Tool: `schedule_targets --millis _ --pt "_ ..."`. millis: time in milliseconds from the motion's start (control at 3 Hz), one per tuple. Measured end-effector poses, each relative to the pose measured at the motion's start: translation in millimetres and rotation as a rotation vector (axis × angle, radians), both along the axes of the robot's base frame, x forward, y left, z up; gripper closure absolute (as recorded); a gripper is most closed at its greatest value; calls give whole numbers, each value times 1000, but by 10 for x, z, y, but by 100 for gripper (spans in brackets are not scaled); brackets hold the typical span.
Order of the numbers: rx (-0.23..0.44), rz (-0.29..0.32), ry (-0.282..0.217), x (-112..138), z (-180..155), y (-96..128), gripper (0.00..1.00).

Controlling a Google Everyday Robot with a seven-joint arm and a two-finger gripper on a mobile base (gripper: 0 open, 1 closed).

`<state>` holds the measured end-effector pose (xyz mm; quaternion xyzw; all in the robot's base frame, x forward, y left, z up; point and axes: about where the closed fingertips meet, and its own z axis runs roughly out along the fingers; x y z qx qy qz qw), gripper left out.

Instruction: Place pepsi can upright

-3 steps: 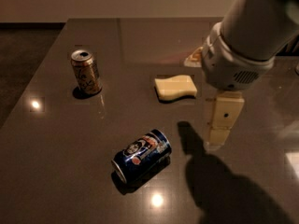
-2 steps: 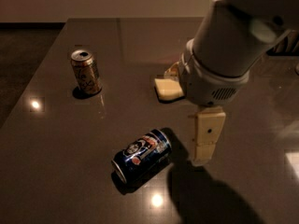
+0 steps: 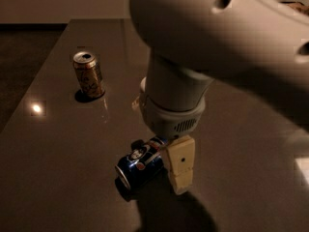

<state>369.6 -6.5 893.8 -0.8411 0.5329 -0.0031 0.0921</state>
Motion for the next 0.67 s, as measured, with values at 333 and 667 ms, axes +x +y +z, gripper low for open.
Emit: schedule_targets --millis 333,667 --pt "-32 78 23 -123 -170 183 0" --pt "-53 135 31 -254 -313 337 0"
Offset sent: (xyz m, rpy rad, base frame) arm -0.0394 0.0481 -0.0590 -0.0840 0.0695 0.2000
